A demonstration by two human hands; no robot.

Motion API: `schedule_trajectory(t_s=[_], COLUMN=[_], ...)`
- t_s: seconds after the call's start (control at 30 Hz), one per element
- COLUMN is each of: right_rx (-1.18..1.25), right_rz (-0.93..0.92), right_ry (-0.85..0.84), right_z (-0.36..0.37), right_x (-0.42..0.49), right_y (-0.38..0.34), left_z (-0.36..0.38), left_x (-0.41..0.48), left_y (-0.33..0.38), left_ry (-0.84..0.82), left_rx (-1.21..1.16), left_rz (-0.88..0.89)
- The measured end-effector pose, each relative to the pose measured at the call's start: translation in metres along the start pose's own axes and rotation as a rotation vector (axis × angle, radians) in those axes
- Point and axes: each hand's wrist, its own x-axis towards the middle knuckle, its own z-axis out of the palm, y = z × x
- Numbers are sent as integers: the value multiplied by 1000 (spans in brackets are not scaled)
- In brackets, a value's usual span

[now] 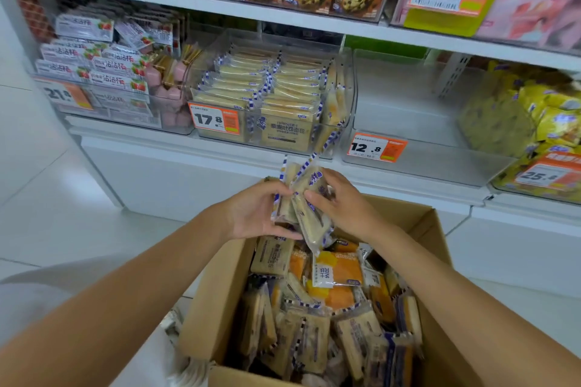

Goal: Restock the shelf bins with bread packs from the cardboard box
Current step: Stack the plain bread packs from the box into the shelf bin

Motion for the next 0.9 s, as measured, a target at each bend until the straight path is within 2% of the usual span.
schedule_trajectory(t_s=[0.07,0.13,0.2,0.23,0.3,0.37,0.4,0.47,0.53,0.63,0.77,0.83,0.9], right_rx=[-37,-100,-213,-236,-97,241,431,728,839,798,804,796,769], right_rz=[-85,-213,-279,-254,-121,57,128,218,235,209,215,210,214], right_ry=[22,15,-10,-10,76,165,157,56,60,170,204,213,249], right_z=[-4,-8,-8,-7,-7,-12,-15,-18,-23,-33,-47,-49,-51], right_x=[4,10,15,17,18,20,24,37,56,93,153,189,225], right_y=[-2,-7,-12,-15,-20,-28,-34,-47,-61,-82,-103,-108,-109], left_z=[-2,3,11,11,5,-5,-8,-14,-17,-33,-63,-89,-119], left_x=[-1,-6,-7,-5,-1,-2,-4,-6,-3,0,1,10,23], left_y=[4,9,15,18,23,36,43,63,85,119,172,203,228], left_ry=[-129,-178,-32,75,181,176,146,195,389,650,904,1053,1092], left_rx=[-26,-121,-52,11,50,7,3,143,413,839,1088,1196,1272], left_rz=[-45,-64,-36,-17,4,55,83,147,257,501,752,781,760])
